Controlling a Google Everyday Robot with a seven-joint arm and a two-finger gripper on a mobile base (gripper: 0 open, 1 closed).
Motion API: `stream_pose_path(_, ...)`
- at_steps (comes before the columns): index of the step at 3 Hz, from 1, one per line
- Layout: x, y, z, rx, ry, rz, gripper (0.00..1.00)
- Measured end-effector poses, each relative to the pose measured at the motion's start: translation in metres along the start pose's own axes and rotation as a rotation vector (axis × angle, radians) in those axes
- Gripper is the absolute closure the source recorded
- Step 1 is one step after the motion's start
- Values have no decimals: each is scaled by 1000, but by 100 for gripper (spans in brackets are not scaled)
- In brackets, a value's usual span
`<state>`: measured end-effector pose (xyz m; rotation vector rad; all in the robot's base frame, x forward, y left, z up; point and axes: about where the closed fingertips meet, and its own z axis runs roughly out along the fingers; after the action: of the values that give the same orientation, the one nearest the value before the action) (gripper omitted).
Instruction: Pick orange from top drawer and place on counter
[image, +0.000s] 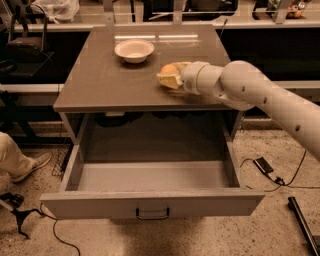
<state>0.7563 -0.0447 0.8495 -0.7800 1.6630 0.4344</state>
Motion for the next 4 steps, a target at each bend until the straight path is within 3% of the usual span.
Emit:
stream_pose_path(3,13,-3,16,-23,-2,38,16)
stream_pose_path(4,13,-4,11,-24,-25,48,0)
